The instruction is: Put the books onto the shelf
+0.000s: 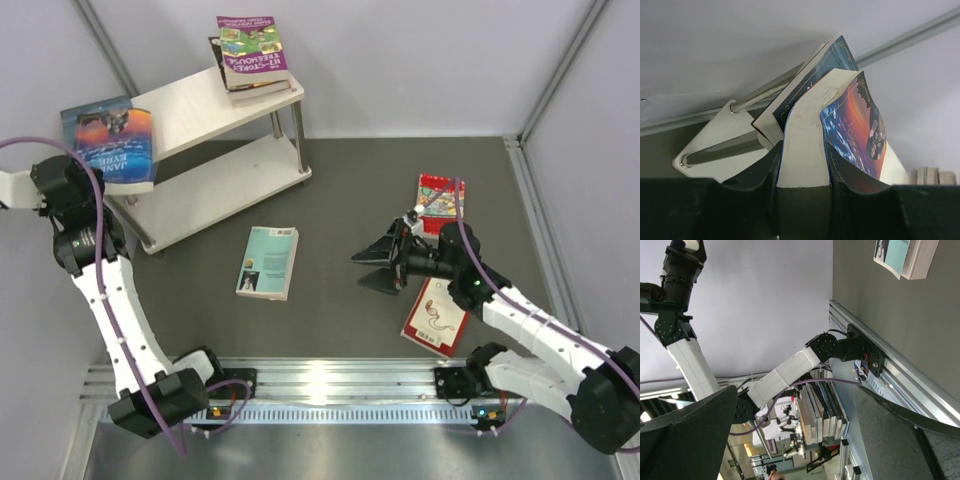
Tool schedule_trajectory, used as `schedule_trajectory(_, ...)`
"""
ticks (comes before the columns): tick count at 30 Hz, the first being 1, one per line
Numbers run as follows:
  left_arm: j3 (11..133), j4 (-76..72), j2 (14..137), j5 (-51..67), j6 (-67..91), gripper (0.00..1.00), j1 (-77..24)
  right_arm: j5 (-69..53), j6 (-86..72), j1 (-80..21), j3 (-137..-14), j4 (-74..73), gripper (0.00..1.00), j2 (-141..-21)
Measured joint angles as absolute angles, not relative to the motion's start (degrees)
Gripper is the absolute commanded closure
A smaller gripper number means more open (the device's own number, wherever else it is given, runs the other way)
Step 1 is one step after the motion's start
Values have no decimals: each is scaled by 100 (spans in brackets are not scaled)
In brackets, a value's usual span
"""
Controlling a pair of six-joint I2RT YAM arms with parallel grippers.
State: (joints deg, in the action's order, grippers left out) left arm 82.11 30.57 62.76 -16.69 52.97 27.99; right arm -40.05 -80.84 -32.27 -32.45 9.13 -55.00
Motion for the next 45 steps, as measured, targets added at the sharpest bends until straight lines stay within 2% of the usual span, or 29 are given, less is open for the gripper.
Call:
schedule_trajectory(15, 7319, 2370, 5990, -2488, 7365, 100, 3155, -4613, -7625, -3050, -3754, 550, 3, -6007)
schedule_trajectory(17, 7325, 2316, 6073, -2545, 7448, 94, 3168, -4694, -7577, -3009, -3806, 506, 3, -6108)
schedule_trajectory(19, 7397, 2292, 6191, -2550, 7507, 84, 3181, -4748, -7540, -2978, -3839, 464, 3, -6198)
schedule_trajectory(27, 7964, 2259, 6869, -2174, 7321, 72, 3218, -4934, -7426, -2875, -3879, 421, 3, -6344)
schedule_trajectory(31, 8239, 2180, 7220, -1868, 7172, 63, 3223, -4956, -7406, -2827, -3879, 421, 3, -6344)
schedule_trajectory(36, 8468, 2158, 7494, -1426, 6858, 42, 3267, -4963, -7408, -2788, -3879, 423, 3, -6342)
schedule_trajectory(39, 8611, 2209, 7644, -1000, 6580, 34, 3284, -4960, -7411, -2781, -3879, 425, 3, -6337)
schedule_trajectory(41, 8661, 2182, 7671, -722, 6418, 33, 3299, -4960, -7413, -2770, -3874, 429, 3, -6329)
schedule_trajectory(45, 8665, 2211, 7664, -228, 6204, 39, 3299, -4954, -7454, -2757, -3830, 504, 3, -6257)
